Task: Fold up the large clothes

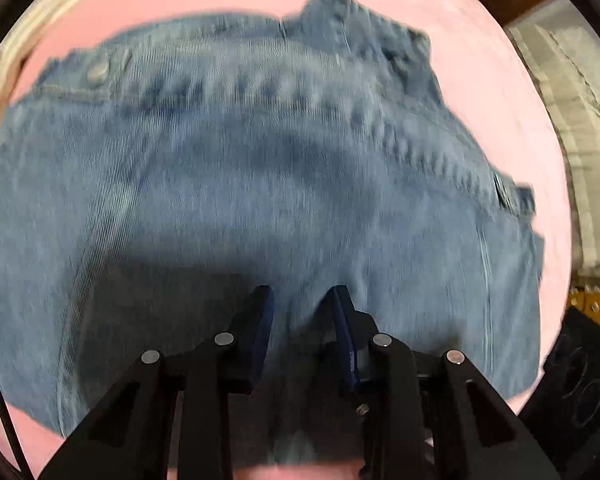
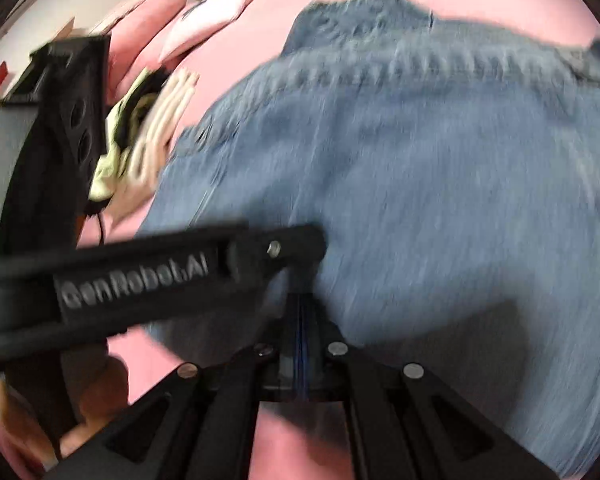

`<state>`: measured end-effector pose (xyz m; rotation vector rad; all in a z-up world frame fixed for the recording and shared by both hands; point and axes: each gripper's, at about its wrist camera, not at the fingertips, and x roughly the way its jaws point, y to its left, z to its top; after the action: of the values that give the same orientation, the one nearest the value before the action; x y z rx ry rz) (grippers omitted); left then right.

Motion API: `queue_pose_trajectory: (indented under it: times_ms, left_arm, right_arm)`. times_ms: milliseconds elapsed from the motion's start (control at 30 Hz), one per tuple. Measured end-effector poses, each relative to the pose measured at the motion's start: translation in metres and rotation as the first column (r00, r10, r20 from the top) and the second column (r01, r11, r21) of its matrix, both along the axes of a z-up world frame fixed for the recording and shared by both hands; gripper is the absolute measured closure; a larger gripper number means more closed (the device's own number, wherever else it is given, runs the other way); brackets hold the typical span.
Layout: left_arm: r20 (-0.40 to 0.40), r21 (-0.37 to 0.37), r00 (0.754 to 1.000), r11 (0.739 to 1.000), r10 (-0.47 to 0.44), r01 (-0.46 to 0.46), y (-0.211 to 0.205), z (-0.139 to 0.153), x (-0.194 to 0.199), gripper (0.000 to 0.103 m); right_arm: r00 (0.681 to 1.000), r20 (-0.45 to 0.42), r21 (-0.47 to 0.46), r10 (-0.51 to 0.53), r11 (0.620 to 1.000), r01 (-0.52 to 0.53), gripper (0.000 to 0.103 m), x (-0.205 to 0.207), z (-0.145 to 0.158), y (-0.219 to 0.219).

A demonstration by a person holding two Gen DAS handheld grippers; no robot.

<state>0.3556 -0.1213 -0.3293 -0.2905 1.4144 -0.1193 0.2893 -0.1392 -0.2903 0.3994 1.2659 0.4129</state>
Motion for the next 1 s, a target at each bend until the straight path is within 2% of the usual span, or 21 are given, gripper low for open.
queue_pose_trajectory:
  times_ms: [67, 133, 200, 233, 300, 367, 400, 467, 500, 567, 600, 700, 767, 800, 867, 933, 1000]
  left_arm:
    - [0.047, 0.067, 0.999, 0.998, 0.006, -0.009, -0.002, 0.002, 0.012, 0.075]
    - [0.095, 0.183, 0.995, 0.983, 0.018, -0.035, -0.002, 0.001, 0.025, 0.079]
    - [0.115, 0.243, 0.993, 0.969, 0.010, -0.038, -0.001, 0.001, 0.032, 0.080]
    - [0.121, 0.286, 0.993, 0.957, 0.004, -0.039, 0.001, 0.001, 0.035, 0.080]
    - [0.136, 0.386, 0.991, 0.921, -0.002, -0.051, 0.012, 0.002, 0.039, 0.080]
    - [0.137, 0.416, 0.990, 0.905, 0.032, -0.087, 0.032, 0.000, 0.040, 0.078]
    - [0.133, 0.419, 0.990, 0.902, 0.056, -0.107, 0.046, -0.001, 0.041, 0.071]
    - [0.129, 0.314, 0.986, 0.940, 0.100, -0.137, 0.068, -0.002, 0.042, 0.067]
    - [0.136, 0.344, 0.985, 0.927, 0.108, -0.149, 0.073, -0.001, 0.042, 0.067]
    - [0.150, 0.532, 0.984, 0.831, 0.093, -0.160, 0.080, 0.000, 0.043, 0.070]
    - [0.149, 0.540, 0.984, 0.826, 0.095, -0.162, 0.088, -0.001, 0.044, 0.070]
    - [0.120, 0.421, 0.979, 0.885, 0.162, -0.198, 0.111, 0.006, 0.041, 0.070]
    - [0.085, 0.403, 0.983, 0.897, 0.162, -0.182, 0.110, 0.011, 0.035, 0.071]
    - [0.073, 0.387, 0.986, 0.906, 0.153, -0.169, 0.108, 0.016, 0.026, 0.071]
    - [0.053, 0.320, 0.991, 0.938, 0.126, -0.136, 0.099, 0.025, 0.007, 0.071]
    - [0.022, 0.215, 0.994, 0.970, 0.106, -0.109, 0.080, 0.033, -0.019, 0.070]
    - [-0.006, 0.138, 0.996, 0.987, 0.084, -0.082, 0.059, 0.034, -0.040, 0.070]
  right_arm:
    - [1.000, 0.015, 0.000, -0.018, 1.000, 0.018, 0.103, 0.018, -0.001, -0.003]
    - [0.999, 0.023, -0.009, -0.026, 1.000, 0.026, 0.103, 0.029, -0.002, -0.006]
    - [0.997, 0.055, -0.087, -0.054, 0.994, 0.059, 0.103, 0.033, 0.000, -0.017]
    - [0.995, 0.063, -0.116, -0.073, 0.990, 0.080, 0.103, 0.034, 0.000, -0.026]
    - [0.990, 0.065, -0.114, -0.125, 0.985, 0.132, 0.103, 0.035, -0.001, -0.050]
    - [0.978, 0.101, -0.158, -0.183, 0.967, 0.198, 0.103, 0.032, 0.003, -0.079]
    - [0.974, 0.107, -0.162, -0.202, 0.963, 0.217, 0.103, 0.028, 0.006, -0.094]
    - [0.960, 0.132, -0.283, -0.247, 0.919, 0.275, 0.103, 0.024, 0.007, -0.119]
    - [0.948, 0.162, -0.370, -0.273, 0.874, 0.314, 0.103, 0.020, 0.007, -0.133]
    - [0.925, 0.181, -0.399, -0.335, 0.834, 0.381, 0.103, 0.015, 0.008, -0.161]
    - [0.914, 0.169, -0.365, -0.369, 0.838, 0.406, 0.103, 0.013, 0.008, -0.170]
    - [0.905, 0.152, -0.399, -0.398, 0.813, 0.424, 0.103, 0.012, 0.017, -0.170]
    - [0.914, 0.154, -0.414, -0.375, 0.815, 0.405, 0.103, 0.010, 0.027, -0.160]
    - [0.922, 0.157, -0.375, -0.353, 0.842, 0.386, 0.103, 0.006, 0.033, -0.150]
    - [0.937, 0.156, -0.230, -0.312, 0.911, 0.342, 0.103, -0.005, 0.044, -0.123]
    - [0.958, 0.124, -0.093, -0.257, 0.959, 0.269, 0.103, -0.017, 0.045, -0.092]
    - [0.980, 0.076, 0.031, -0.183, 0.983, 0.181, 0.103, -0.028, 0.036, -0.055]
